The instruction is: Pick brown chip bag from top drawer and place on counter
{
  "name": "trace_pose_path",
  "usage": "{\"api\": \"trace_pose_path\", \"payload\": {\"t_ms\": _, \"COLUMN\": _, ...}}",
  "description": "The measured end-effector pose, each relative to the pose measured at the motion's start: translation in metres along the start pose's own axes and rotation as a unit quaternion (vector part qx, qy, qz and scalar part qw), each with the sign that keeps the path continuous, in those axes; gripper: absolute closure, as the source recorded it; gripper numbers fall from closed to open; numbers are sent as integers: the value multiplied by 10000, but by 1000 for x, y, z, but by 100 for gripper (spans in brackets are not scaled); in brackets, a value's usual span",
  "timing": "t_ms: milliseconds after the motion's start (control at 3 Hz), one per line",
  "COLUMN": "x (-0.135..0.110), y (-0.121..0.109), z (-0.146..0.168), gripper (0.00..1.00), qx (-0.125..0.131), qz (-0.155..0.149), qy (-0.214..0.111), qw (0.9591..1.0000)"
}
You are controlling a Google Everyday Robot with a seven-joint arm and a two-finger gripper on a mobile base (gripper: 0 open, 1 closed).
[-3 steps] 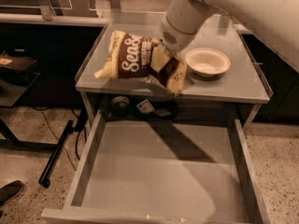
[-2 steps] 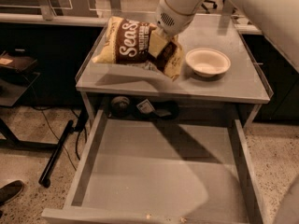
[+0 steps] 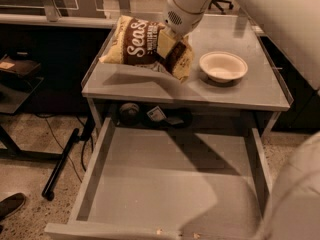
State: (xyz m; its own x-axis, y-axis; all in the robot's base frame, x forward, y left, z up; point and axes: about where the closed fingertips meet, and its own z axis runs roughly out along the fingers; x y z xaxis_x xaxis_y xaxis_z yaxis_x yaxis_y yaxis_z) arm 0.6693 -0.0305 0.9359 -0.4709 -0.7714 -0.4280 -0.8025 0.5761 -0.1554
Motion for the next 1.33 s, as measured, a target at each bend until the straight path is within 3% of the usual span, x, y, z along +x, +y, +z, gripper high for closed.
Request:
{"api": "trace_pose_path", "payload": {"t_ms": 667, "x": -24, "y": -6, "z": 44, "gripper": 100, "qx": -220, "qz": -28, "qy": 243, "qw": 9995}}
{"api": "trace_pose_path", "payload": {"t_ms": 1333, "x": -6, "y": 11, "z": 77, "gripper": 100, "qx": -591, "qz": 9, "qy": 268, "qw": 9979}}
